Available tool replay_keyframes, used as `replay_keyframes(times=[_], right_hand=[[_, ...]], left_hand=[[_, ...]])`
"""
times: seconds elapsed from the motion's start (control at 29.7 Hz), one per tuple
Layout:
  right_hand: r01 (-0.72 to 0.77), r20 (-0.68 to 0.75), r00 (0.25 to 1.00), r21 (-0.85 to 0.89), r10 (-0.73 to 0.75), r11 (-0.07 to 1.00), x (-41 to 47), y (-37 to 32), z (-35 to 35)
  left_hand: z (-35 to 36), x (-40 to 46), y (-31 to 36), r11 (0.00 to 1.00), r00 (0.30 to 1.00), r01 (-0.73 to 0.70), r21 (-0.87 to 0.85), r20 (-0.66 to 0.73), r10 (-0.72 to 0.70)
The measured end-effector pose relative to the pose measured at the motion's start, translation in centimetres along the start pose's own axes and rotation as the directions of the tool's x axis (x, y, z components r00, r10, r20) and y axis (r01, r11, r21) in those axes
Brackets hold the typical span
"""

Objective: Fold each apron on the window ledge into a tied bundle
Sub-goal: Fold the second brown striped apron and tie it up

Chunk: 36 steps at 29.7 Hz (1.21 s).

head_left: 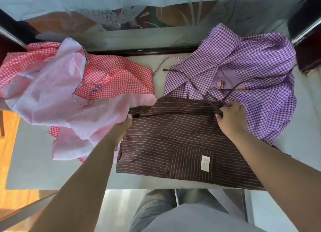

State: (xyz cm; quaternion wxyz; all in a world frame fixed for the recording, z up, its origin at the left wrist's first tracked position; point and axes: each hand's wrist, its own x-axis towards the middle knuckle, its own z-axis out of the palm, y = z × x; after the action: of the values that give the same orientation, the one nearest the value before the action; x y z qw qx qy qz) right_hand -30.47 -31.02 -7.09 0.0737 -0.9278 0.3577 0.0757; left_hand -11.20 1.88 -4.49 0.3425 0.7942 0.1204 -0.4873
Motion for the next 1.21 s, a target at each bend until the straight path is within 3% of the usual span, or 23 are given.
replay_keyframes(times=[0.07, 0.17, 0.2, 0.34, 0.47, 0.54, 0.57, 0.61, 0.64, 0.71, 0.74, 0.77, 0.84, 0.91, 0.97, 1.04, 1.11, 1.21], right_hand=[[0.08, -0.079, 0.994, 0.097, -0.072, 0.992, -0.7, -0.3, 0.1], [0.052, -0.064, 0.997, 0.373, -0.03, 0.926, -1.5, -0.7, -0.3], [0.04, -0.077, 0.997, 0.416, -0.009, 0.909, -1.8, -0.7, -0.5], [0.045, -0.071, 0.997, 0.407, -0.018, 0.912, -3.0, -0.1, -0.5], [-0.037, -0.025, 0.998, 0.414, 0.052, 0.909, -3.3, 0.1, 0.0], [-0.206, 0.059, 0.976, 0.586, 0.211, 0.784, -2.7, -0.1, -0.1], [-0.304, 0.131, 0.945, 0.69, 0.3, 0.657, -2.3, -0.4, -0.2], [-0.382, 0.206, 0.909, 0.761, 0.363, 0.524, -1.8, -0.5, -0.3], [-0.447, 0.274, 0.873, 0.778, 0.402, 0.441, -1.3, -0.5, -0.4], [-0.514, 0.346, 0.851, 0.708, 0.396, 0.485, -0.9, -0.3, -0.7], [-0.508, 0.352, 0.86, 0.657, 0.369, 0.558, -0.8, -0.2, -0.8], [-0.486, 0.345, 0.874, 0.616, 0.342, 0.62, -0.8, -0.1, -0.7], [-0.423, 0.278, 0.906, 0.595, 0.319, 0.684, -0.7, 0.1, -0.3], [-0.358, 0.142, 0.927, 0.608, 0.346, 0.709, -0.5, 0.3, -0.1], [-0.327, 0.057, 0.924, 0.628, 0.377, 0.706, -0.2, 0.0, -0.3], [-0.364, 0.141, 0.917, 0.675, 0.373, 0.641, 0.3, -0.4, -0.4], [-0.495, 0.358, 0.864, 0.731, 0.353, 0.47, 1.2, -0.5, -0.6], [-0.633, 0.588, 0.77, 0.754, 0.249, 0.177, 2.1, 0.1, -0.6]], left_hand=[[0.5, 0.9, 0.2, 0.985, 0.996, 0.086, -0.147, 0.02, -0.084], [1.7, 0.3, 0.2, 0.986, 0.986, 0.161, 0.037, 0.039, -0.162], [2.0, 0.3, -0.1, 0.982, 0.98, 0.19, 0.015, 0.06, -0.19], [1.9, 1.5, -1.6, 0.948, 0.961, 0.264, -0.178, 0.127, -0.244], [3.0, 0.1, 1.2, 0.977, 0.976, 0.177, -0.117, 0.151, -0.159], [3.9, -1.0, 2.1, 0.986, 0.982, 0.054, -0.157, 0.188, -0.024], [4.3, -1.7, 2.0, 0.981, 0.984, -0.074, -0.177, 0.144, 0.1], [4.7, -2.6, 1.8, 0.956, 0.958, -0.271, -0.114, 0.065, 0.279], [4.9, -3.7, 1.6, 0.876, 0.878, -0.478, 0.069, 0.004, 0.479], [5.1, -4.6, 0.7, 0.56, 0.61, -0.703, 0.438, -0.032, 0.791], [4.8, -3.9, 0.5, 0.497, 0.536, -0.714, 0.493, -0.071, 0.841], [4.4, -3.2, 0.7, 0.547, 0.537, -0.688, 0.477, -0.172, 0.826], [2.9, -0.5, 1.4, 0.747, 0.628, -0.58, 0.326, -0.406, 0.665], [1.6, 1.3, 2.5, 0.858, 0.743, -0.49, 0.156, -0.439, 0.505], [0.8, 2.6, 3.3, 0.921, 0.893, -0.378, -0.094, -0.298, 0.336], [0.2, 3.1, 3.9, 0.942, 0.984, -0.169, -0.29, -0.105, 0.145], [-0.2, 3.2, 4.3, 0.959, 0.999, -0.015, -0.283, 0.035, 0.026], [-0.2, 2.6, 4.6, 0.994, 0.983, 0.05, -0.099, 0.182, -0.031]])
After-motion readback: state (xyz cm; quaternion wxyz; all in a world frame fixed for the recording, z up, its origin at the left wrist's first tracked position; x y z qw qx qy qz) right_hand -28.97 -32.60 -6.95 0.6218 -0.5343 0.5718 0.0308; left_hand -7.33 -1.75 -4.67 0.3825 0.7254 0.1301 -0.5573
